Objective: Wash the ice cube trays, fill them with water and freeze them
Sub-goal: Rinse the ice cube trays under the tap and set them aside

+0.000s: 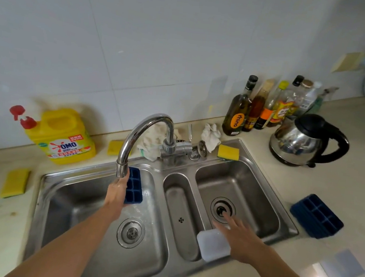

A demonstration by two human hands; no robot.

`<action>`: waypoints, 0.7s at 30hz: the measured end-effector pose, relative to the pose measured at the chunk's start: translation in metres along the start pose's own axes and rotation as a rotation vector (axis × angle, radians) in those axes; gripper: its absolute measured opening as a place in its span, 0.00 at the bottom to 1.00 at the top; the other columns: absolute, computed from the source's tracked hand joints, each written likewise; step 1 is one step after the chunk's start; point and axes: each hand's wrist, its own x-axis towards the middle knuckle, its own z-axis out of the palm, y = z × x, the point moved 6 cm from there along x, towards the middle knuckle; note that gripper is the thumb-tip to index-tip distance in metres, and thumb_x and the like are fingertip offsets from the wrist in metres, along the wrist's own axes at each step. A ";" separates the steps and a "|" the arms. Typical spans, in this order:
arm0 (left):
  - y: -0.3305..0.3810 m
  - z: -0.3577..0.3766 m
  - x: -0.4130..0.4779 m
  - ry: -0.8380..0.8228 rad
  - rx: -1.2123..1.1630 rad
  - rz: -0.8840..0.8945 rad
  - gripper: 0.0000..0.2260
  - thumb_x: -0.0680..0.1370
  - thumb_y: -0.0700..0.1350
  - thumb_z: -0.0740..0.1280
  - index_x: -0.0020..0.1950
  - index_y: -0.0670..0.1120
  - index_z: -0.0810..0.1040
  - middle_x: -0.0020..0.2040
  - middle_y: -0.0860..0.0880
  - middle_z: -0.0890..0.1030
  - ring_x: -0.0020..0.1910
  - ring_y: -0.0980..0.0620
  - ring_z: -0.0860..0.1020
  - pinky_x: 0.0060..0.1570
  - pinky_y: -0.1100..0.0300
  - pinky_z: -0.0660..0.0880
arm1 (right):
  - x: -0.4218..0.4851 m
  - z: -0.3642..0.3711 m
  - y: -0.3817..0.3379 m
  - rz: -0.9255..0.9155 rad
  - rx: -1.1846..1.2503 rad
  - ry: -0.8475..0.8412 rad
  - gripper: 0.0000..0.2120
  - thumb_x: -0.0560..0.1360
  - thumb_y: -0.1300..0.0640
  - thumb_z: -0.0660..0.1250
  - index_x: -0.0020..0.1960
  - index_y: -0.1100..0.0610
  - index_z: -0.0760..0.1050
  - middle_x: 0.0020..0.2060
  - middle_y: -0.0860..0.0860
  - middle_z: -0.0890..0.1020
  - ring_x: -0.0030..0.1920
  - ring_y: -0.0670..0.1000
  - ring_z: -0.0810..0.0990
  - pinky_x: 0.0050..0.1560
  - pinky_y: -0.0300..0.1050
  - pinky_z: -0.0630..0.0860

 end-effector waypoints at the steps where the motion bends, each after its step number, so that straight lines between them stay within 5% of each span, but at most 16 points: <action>1: -0.001 0.000 -0.001 -0.017 -0.019 -0.011 0.20 0.81 0.58 0.65 0.65 0.44 0.75 0.56 0.39 0.82 0.55 0.35 0.82 0.57 0.35 0.79 | 0.002 -0.006 -0.003 -0.007 0.009 0.005 0.48 0.75 0.66 0.66 0.83 0.44 0.43 0.83 0.54 0.42 0.82 0.61 0.44 0.79 0.61 0.54; 6: -0.004 0.001 -0.005 -0.095 -0.131 -0.035 0.15 0.83 0.50 0.60 0.64 0.43 0.76 0.57 0.35 0.82 0.49 0.35 0.83 0.46 0.44 0.81 | 0.015 -0.046 -0.038 -0.068 0.249 0.143 0.43 0.74 0.66 0.61 0.83 0.47 0.47 0.82 0.50 0.52 0.81 0.56 0.52 0.77 0.54 0.61; 12: -0.009 -0.005 -0.010 -0.076 -0.164 -0.104 0.17 0.79 0.57 0.65 0.59 0.45 0.78 0.53 0.39 0.84 0.48 0.40 0.83 0.45 0.46 0.81 | 0.045 -0.085 -0.109 -0.149 0.554 0.258 0.34 0.80 0.51 0.65 0.82 0.51 0.56 0.78 0.52 0.65 0.76 0.52 0.66 0.74 0.46 0.63; 15: -0.010 -0.008 -0.011 -0.074 -0.221 -0.135 0.19 0.79 0.61 0.66 0.58 0.46 0.79 0.50 0.41 0.86 0.47 0.40 0.86 0.43 0.47 0.83 | 0.055 -0.096 -0.148 -0.165 0.761 0.212 0.35 0.75 0.39 0.64 0.79 0.49 0.62 0.70 0.45 0.73 0.64 0.46 0.75 0.61 0.40 0.71; 21: -0.008 -0.015 -0.016 -0.159 -0.289 -0.116 0.14 0.85 0.50 0.58 0.64 0.44 0.76 0.53 0.40 0.85 0.51 0.41 0.84 0.42 0.50 0.80 | 0.071 -0.102 -0.195 -0.132 1.159 0.104 0.21 0.81 0.43 0.63 0.70 0.51 0.70 0.55 0.50 0.83 0.47 0.49 0.86 0.54 0.51 0.84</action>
